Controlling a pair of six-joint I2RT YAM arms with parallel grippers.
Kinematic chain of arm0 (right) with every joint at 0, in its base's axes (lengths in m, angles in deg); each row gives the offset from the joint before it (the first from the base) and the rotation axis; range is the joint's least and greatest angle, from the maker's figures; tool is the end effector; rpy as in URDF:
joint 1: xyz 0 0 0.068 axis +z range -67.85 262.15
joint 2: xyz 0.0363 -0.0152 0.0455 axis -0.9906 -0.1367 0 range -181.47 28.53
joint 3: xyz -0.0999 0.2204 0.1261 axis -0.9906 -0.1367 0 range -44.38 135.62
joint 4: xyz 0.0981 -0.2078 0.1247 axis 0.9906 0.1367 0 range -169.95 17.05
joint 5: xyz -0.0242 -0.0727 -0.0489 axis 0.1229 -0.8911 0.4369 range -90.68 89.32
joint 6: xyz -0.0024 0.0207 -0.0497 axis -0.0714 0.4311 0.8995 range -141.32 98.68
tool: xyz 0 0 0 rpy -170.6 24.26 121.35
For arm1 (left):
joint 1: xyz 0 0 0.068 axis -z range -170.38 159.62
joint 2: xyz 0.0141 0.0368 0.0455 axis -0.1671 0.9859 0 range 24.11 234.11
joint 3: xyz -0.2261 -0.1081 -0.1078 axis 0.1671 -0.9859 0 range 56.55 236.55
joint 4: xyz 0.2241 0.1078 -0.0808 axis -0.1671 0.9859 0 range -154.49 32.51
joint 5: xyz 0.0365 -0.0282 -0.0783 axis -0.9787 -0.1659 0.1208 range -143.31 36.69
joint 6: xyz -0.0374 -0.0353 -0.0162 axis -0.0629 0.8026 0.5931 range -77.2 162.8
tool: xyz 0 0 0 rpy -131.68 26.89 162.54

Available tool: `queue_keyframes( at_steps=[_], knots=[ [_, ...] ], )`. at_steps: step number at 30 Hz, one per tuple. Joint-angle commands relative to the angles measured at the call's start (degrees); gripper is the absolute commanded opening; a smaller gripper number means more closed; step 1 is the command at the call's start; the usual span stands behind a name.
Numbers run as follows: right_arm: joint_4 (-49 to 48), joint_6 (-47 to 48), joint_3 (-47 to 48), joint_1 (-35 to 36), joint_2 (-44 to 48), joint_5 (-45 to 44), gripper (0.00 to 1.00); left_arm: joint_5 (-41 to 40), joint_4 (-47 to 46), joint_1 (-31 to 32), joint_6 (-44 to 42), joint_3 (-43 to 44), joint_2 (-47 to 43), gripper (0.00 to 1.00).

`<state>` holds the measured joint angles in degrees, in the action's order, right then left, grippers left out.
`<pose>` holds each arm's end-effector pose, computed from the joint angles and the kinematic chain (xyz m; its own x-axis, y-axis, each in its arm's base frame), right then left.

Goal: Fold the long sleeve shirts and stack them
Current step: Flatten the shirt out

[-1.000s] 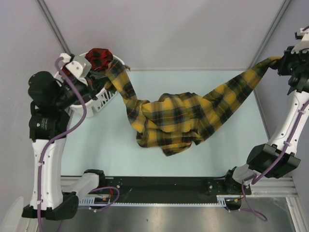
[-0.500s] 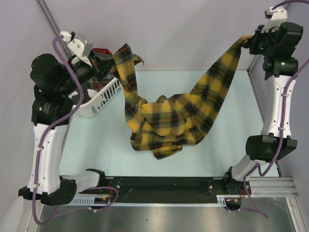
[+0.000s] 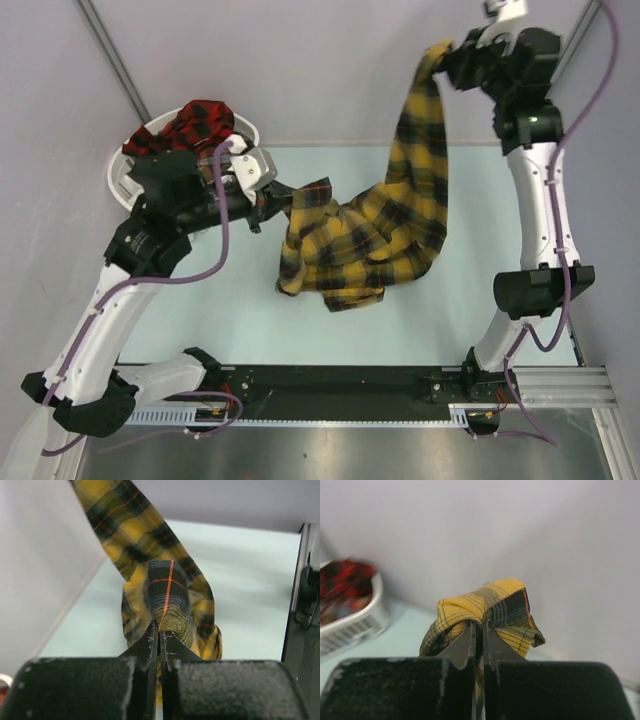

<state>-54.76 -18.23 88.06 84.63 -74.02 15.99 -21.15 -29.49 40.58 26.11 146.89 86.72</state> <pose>0.3668 0.0261 0.5543 0.0995 -0.0472 -0.9939 -0.3222 0.9435 -0.0771 0.1539 -0.1144 0.5018 0.1511 0.1929 -0.9695 0.8821 0.4164 0.2204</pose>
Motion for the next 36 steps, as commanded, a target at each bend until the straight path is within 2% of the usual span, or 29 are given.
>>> queue_keyframes(
  at_steps=[1, 3, 4, 7, 8, 9, 12, 15, 16, 17, 19, 20, 23, 25, 29, 31, 36],
  knots=[
    [-5.48, -8.34, -11.55, 8.48, 8.39, 14.07, 0.00, -5.08, -3.35, 0.86, -0.90, -6.14, -1.00, 0.00],
    [-12.16, -10.12, -23.91, 12.35, 13.31, 17.94, 0.00, -6.85, -6.08, -0.28, 1.73, -7.90, -0.82, 0.00],
    [-13.31, -9.25, -27.03, 17.16, 16.64, 17.96, 0.00, -5.37, -6.26, -1.59, 2.79, -8.60, -0.65, 0.00],
    [-10.17, -7.58, -28.91, 22.99, 15.20, 17.96, 0.00, 3.50, -2.77, -9.06, 3.43, -12.64, -1.17, 0.00],
    [-10.33, -9.75, -29.17, 24.57, 14.22, 18.22, 0.00, 7.09, 3.08, -11.42, 0.63, -14.56, -1.43, 0.00],
    [-11.29, -11.16, -29.69, 25.11, 13.17, 19.44, 0.00, 7.12, 6.36, -11.80, -7.23, -15.89, -2.05, 0.00],
    [-14.81, -16.09, -29.00, 27.48, 8.95, 21.21, 0.00, 6.51, 13.94, -11.98, -18.16, -23.79, -5.91, 0.00],
    [-15.35, -16.89, -29.08, 30.20, 6.74, 23.67, 0.00, 2.83, 14.74, -12.50, -18.91, -29.87, -9.43, 0.25],
    [-14.65, -16.28, -29.69, 30.74, 6.48, 24.37, 0.00, 2.64, 14.74, -13.11, -18.39, -30.49, -10.22, 0.50],
    [-13.51, -15.67, -32.22, 31.09, 7.17, 25.25, 0.00, 2.29, 14.05, -14.25, -17.68, -30.93, -10.75, 0.62],
    [-13.24, -14.52, -36.36, 30.75, 8.84, 26.05, 0.00, 0.98, 12.03, -15.75, -14.52, -31.63, -12.24, 0.93],
    [-13.76, -14.69, -38.20, 30.22, 9.63, 27.09, 0.00, 0.89, 8.97, -16.19, -11.64, -31.90, -12.42, 0.99],
    [-18.14, -18.73, -44.80, 27.23, 12.97, 30.25, 0.00, 6.32, 2.56, -16.20, -6.28, -30.07, -9.89, 0.99],
    [-18.51, -19.44, -45.52, 26.09, 14.65, 31.58, 0.00, 10.26, -2.29, -16.19, -2.05, -29.00, -6.12, 0.99],
    [-15.01, -17.08, -44.73, 25.82, 16.50, 34.65, 0.00, 16.35, -18.34, -14.97, 2.00, -28.91, -2.76, 0.99],
    [-12.81, -15.67, -43.94, 25.99, 17.11, 35.71, 0.00, 16.18, -21.19, -13.04, 0.70, -27.86, -1.44, 0.99],
    [-7.70, -10.22, -43.32, 26.87, 18.43, 38.53, 0.02, 14.33, -21.29, -9.87, -4.49, -22.76, 3.30, 0.99]
  ],
)
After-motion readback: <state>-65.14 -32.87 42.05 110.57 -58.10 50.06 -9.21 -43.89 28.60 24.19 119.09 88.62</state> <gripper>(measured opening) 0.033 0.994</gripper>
